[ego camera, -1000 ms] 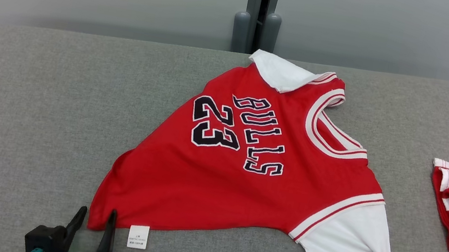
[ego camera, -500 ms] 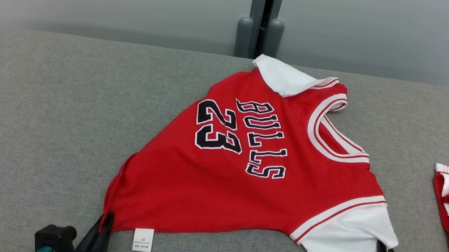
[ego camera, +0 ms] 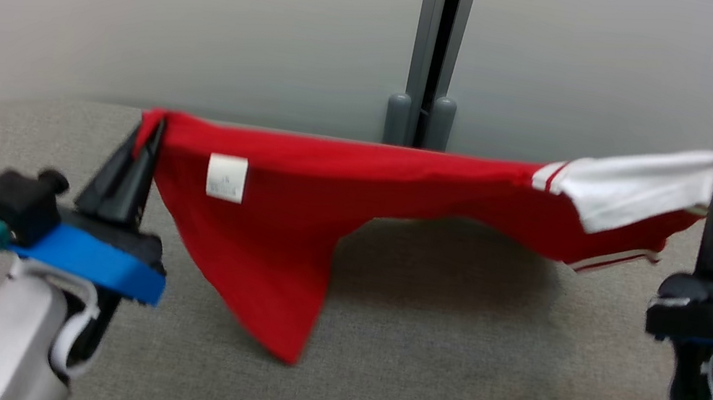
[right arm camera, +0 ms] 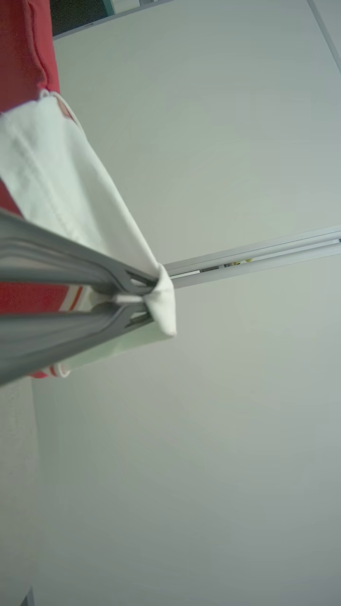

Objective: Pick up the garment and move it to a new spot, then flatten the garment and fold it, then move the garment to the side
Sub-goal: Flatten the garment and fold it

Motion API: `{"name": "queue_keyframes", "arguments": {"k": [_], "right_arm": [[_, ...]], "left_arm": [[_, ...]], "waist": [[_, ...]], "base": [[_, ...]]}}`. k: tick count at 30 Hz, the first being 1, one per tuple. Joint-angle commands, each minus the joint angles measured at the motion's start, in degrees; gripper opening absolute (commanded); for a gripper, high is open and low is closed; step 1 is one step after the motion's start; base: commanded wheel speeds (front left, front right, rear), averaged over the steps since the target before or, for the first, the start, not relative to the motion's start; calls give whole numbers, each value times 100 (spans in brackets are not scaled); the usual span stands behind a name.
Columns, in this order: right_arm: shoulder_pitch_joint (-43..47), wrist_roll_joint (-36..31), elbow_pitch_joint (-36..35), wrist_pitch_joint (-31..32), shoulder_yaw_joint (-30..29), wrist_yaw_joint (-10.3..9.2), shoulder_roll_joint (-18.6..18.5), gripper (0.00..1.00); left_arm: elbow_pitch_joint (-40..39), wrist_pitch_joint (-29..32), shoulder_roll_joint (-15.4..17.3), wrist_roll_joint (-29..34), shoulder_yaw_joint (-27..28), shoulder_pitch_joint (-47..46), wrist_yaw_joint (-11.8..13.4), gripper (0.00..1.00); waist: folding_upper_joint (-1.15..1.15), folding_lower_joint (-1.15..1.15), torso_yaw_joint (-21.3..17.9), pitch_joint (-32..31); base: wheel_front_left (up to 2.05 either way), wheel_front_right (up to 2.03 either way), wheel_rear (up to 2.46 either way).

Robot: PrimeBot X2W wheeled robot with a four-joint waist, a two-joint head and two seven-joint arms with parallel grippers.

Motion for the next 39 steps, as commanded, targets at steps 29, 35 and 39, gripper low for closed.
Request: {"name": "queue_keyframes", "arguments": {"k": [29,35,39], "right_arm": [[-5164,-1210,1907,5,110,-2,-590,0],[-4692,-1301,1894,-18,32,-3,-431,0],[-3747,-1064,1518,-19,-111,-4,-311,0]], "left_arm": [[1426,300,825,-212,-167,-4455,12,0],[1973,30,727,-304,-230,-4174,-4,0],[2116,-8,635,-524,-84,-3504,-6,0]], "waist": [[0,0,134,1573],[0,0,61,1762],[0,0,20,1828]], "base": [[0,0,0],[0,0,0],[0,0,0]]}}
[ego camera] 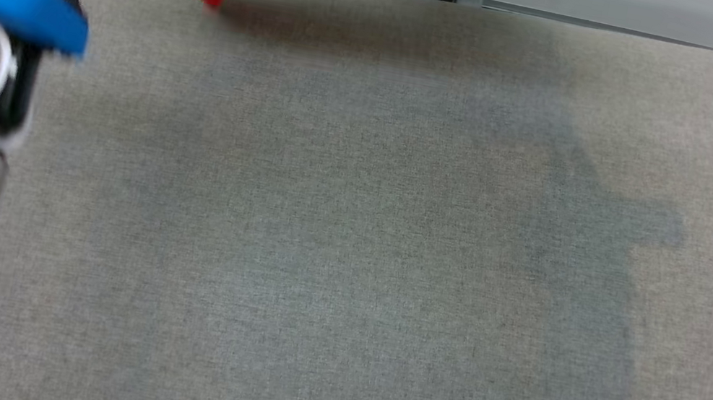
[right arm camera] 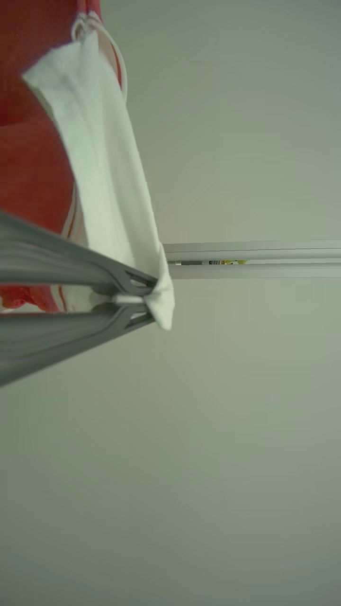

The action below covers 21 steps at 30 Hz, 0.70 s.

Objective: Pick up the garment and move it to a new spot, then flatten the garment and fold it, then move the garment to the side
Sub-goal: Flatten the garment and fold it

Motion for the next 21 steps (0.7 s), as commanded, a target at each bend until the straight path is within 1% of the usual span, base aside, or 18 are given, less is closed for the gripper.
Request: {"name": "queue_keyframes", "arguments": {"k": [1,3,7,11,16,21], "right_arm": [[280,78,-95,-26,-65,-10,3,0],[952,240,-276,-26,-94,-11,106,0],[2301,569,-462,-27,37,-11,256,0],[3504,893,-579,-29,26,-11,396,0],[4628,1136,-691,-28,-14,-10,490,0],[5404,1216,-699,-28,115,-10,529,0]], "left_arm": [[42,-22,21,-83,138,244,7,0],[71,-23,-104,-139,274,812,9,0],[143,-26,-412,-249,585,1962,9,0],[149,-27,-760,-171,750,2978,8,0],[21,-27,-1100,-5,1000,3846,7,0],[-129,-28,-1343,185,1298,4520,7,0]], "waist": [[0,-2,-16,-1],[0,-2,-48,-10],[0,-2,-120,-122],[0,-2,-169,-305],[0,-2,-181,-601],[0,-2,-219,-940]], "base": [[0,0,0],[0,0,0],[0,0,0],[0,0,0],[0,0,0],[0,0,0]]}}
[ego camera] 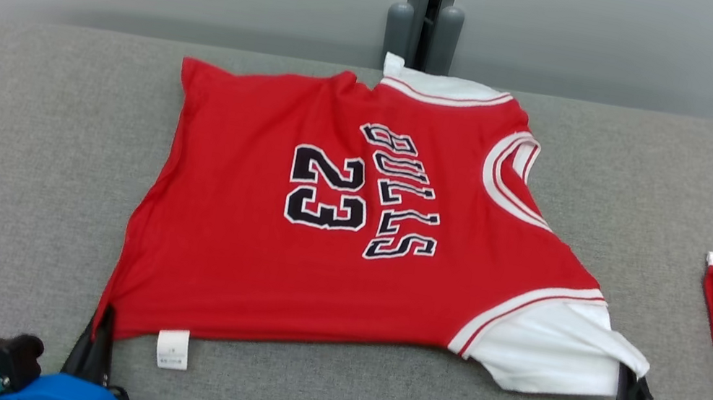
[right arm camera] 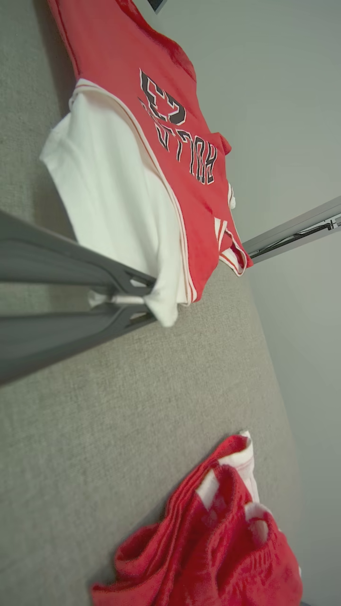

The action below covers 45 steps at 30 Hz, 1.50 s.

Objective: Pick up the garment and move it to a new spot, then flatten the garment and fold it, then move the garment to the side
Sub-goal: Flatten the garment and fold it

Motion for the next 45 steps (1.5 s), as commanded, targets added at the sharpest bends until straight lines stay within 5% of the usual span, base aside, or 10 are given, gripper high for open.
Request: {"name": "queue_keyframes", "arguments": {"k": [1,19,29,45], "right_arm": [[166,27,-37,-28,-24,-10,-14,0],[1780,307,-186,-29,-128,-11,-133,0],[825,424,-401,-27,69,-6,-30,0],[-997,143,645,-24,37,-5,-1,0]], "left_arm": [[-29,-25,4,47,75,138,17,0],[-767,-26,-336,376,209,1741,16,0],[-1256,-25,-325,312,-190,1069,15,0],[-528,-24,-321,16,-385,-216,13,0]], "waist": [[0,2,-75,-138],[0,2,29,-853],[0,2,180,-600],[0,2,348,-58]], "base": [[0,0,0],[0,0,0],[0,0,0],[0,0,0]]}}
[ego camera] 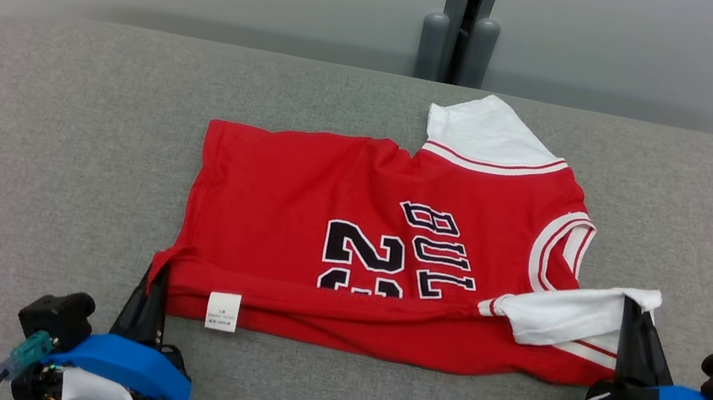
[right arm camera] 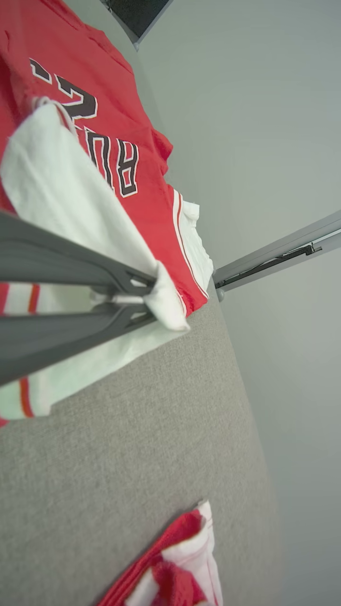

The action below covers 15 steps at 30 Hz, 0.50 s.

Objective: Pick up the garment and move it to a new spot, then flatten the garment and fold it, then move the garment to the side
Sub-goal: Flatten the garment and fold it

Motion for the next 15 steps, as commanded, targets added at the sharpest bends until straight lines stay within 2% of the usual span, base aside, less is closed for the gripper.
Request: {"name": "queue_keyframes", "arguments": {"k": [1,8,9,10,11,12,15], "right_arm": [[-125,-32,37,-19,-14,0,-12,0],[-614,-297,508,-19,-161,0,-9,0],[-673,-329,544,-19,-181,0,-3,0],[-725,-357,545,-19,-205,0,5,12],[-765,-393,500,-19,-248,0,12,78],[-770,-430,482,-19,-250,0,21,100],[-727,-730,295,-19,-273,0,31,100]], "left_arm": [[34,-22,44,-10,8,-107,8,0],[414,-22,87,-40,-88,-552,8,0],[435,-22,94,-49,-89,-588,8,29],[453,-22,100,-53,-83,-615,8,75],[472,-22,104,-43,-68,-638,8,100],[453,-22,111,-7,-44,-662,8,100],[302,-23,121,234,56,-633,8,100]], "waist": [[0,-1,29,32],[0,-1,86,173],[0,-1,87,196],[0,-1,87,212],[0,-1,87,228],[0,-1,87,240],[0,-1,79,247]], "base": [[0,0,0],[0,0,0],[0,0,0],[0,0,0],[0,0,0],[0,0,0],[0,0,0]]}}
